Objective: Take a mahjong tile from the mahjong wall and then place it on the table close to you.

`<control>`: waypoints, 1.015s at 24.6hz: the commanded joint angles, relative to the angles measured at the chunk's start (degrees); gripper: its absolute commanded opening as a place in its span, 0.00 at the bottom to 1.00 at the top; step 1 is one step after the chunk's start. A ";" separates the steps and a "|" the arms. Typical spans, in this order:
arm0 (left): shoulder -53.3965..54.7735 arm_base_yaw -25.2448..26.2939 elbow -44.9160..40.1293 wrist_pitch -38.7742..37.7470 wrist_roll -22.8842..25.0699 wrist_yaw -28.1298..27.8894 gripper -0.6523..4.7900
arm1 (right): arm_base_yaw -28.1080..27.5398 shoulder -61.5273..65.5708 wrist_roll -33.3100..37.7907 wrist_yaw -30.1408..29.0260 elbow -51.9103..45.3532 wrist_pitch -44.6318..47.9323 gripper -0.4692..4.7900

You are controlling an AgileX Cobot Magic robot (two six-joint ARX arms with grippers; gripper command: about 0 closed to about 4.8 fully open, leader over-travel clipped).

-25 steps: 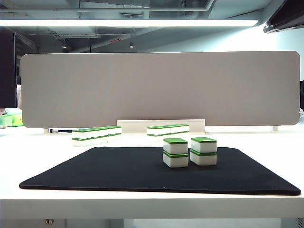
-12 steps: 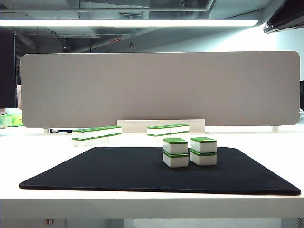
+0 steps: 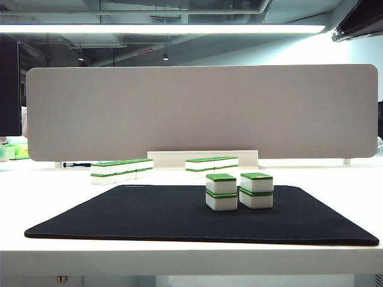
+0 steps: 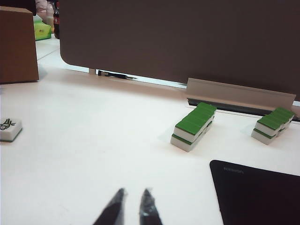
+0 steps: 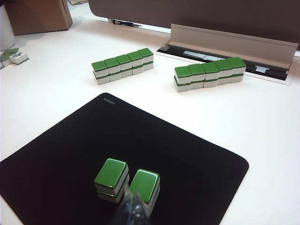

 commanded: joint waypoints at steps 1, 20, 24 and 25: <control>-1.20 0.22 -1.46 0.79 -1.46 0.00 0.20 | 0.02 -0.11 -0.17 -0.15 0.17 0.94 0.09; -10.08 0.28 -1.55 -18.27 -1.38 -0.07 0.20 | 0.02 -0.11 -0.17 -0.15 0.17 0.94 0.09; -12.02 0.28 -1.55 -22.77 -0.46 -0.20 0.20 | 0.02 -0.11 -0.20 -0.15 0.17 0.92 0.09; -12.15 0.28 -1.55 -23.30 -0.15 -0.17 0.20 | 0.02 -0.11 -0.17 -0.15 0.17 0.94 0.09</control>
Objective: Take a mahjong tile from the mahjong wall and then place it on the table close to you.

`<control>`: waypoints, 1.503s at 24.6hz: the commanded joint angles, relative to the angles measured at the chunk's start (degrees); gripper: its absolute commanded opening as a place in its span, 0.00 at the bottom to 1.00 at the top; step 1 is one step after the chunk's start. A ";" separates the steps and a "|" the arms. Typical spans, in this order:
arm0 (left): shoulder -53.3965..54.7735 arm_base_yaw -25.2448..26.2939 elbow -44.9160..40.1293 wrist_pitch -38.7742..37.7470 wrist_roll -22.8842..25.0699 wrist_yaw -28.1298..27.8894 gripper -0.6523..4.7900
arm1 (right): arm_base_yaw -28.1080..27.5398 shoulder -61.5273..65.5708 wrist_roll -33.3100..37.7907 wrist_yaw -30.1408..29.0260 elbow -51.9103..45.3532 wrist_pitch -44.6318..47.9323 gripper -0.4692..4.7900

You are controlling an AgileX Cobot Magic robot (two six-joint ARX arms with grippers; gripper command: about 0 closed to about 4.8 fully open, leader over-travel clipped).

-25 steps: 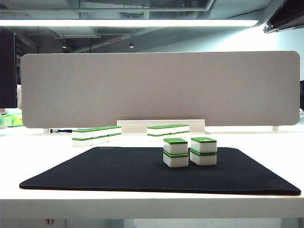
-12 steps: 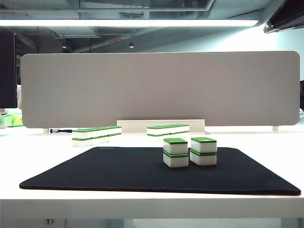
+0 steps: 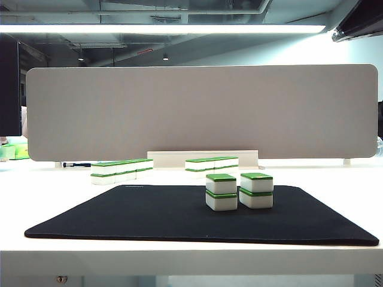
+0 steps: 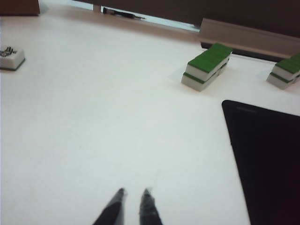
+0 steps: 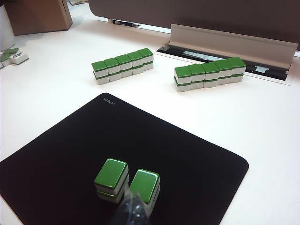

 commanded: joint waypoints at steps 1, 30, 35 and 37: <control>-0.61 0.15 0.22 -2.08 1.31 -0.17 0.20 | 0.02 -0.11 -0.20 -0.17 0.15 0.92 0.09; -1.27 0.07 0.22 -1.64 2.67 -0.15 0.20 | 0.02 -0.11 -0.20 -0.17 0.15 0.92 0.09; -1.27 0.07 0.22 -1.64 2.67 -0.15 0.20 | 0.02 -0.11 -0.20 -0.11 0.15 0.92 0.09; -1.27 0.07 0.22 -1.64 2.67 -0.13 0.20 | 0.02 -0.11 -0.20 -0.15 0.15 0.92 0.09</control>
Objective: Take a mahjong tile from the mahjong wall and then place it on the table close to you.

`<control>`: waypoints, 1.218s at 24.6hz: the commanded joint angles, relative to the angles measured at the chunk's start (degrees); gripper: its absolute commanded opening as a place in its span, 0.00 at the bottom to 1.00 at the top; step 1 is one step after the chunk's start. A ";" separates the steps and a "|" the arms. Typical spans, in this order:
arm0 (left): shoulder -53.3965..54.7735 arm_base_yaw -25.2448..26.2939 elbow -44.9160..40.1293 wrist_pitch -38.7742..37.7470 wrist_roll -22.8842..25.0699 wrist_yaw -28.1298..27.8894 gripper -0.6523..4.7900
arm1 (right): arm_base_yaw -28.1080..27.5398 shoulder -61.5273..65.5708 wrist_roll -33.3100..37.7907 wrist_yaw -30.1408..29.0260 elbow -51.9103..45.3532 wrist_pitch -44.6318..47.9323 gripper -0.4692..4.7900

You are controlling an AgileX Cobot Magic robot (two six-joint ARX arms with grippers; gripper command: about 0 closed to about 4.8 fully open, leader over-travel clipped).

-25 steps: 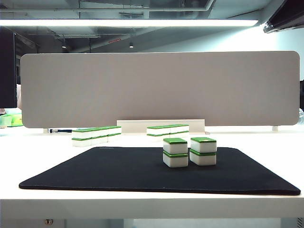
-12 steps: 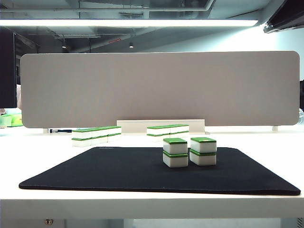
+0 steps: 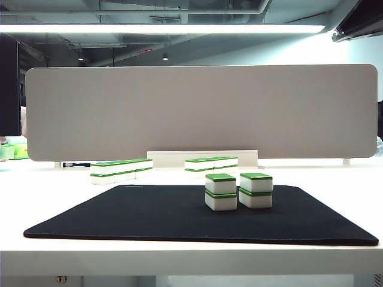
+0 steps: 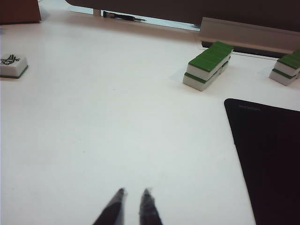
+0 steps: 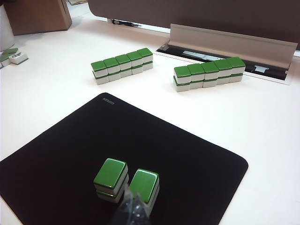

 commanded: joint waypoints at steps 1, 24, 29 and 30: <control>0.04 -0.09 0.09 -0.59 0.17 -0.09 0.20 | 0.02 -0.11 -0.20 -0.15 0.15 0.94 0.09; 0.04 -0.09 0.09 -0.59 0.17 0.04 0.20 | -8.63 -20.94 -1.42 6.80 -21.81 19.96 0.09; 0.04 -0.09 0.09 -0.59 0.17 0.04 0.20 | -9.64 -25.97 -1.20 7.93 -25.83 21.11 0.09; 0.04 -0.09 0.09 -0.59 0.17 0.04 0.20 | -9.88 -26.64 -1.20 8.04 -26.32 21.09 0.09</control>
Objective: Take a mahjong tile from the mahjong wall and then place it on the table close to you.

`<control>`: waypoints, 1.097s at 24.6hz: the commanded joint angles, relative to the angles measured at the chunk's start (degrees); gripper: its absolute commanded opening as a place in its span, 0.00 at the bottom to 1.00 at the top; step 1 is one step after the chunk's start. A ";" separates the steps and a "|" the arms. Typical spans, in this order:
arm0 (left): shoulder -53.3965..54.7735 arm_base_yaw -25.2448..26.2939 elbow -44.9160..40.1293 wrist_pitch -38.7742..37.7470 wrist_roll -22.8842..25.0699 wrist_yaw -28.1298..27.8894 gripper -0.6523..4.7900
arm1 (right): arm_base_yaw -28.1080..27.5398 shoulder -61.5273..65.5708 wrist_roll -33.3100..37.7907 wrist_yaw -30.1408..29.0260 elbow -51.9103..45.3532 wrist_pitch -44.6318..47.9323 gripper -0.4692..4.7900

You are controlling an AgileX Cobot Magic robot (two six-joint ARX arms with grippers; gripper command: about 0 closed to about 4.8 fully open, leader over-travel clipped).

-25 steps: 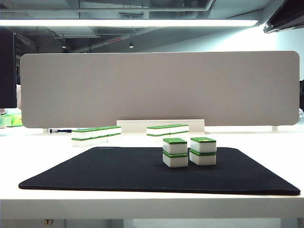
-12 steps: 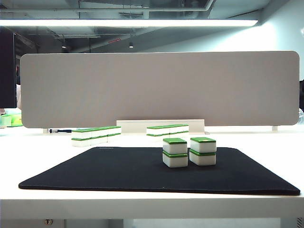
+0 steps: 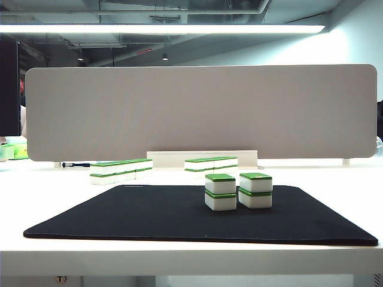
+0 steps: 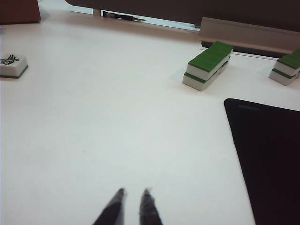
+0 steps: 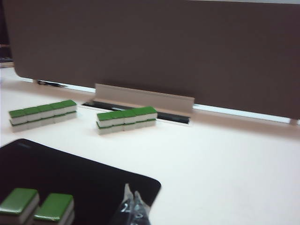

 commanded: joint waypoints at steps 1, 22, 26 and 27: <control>0.02 -0.09 0.09 -0.59 0.17 0.02 0.20 | -0.83 -1.95 0.20 0.52 -1.25 0.85 0.09; 0.02 -0.09 0.09 -0.57 0.17 0.02 0.20 | -1.44 -14.29 0.35 1.62 -5.86 -6.97 0.09; 0.02 -0.09 0.09 -0.57 0.17 0.02 0.20 | -1.46 -14.32 0.35 1.64 -5.86 -10.45 0.09; 0.02 -0.09 0.09 -0.57 0.17 0.02 0.20 | -1.49 -14.32 0.35 1.64 -5.86 -11.28 0.09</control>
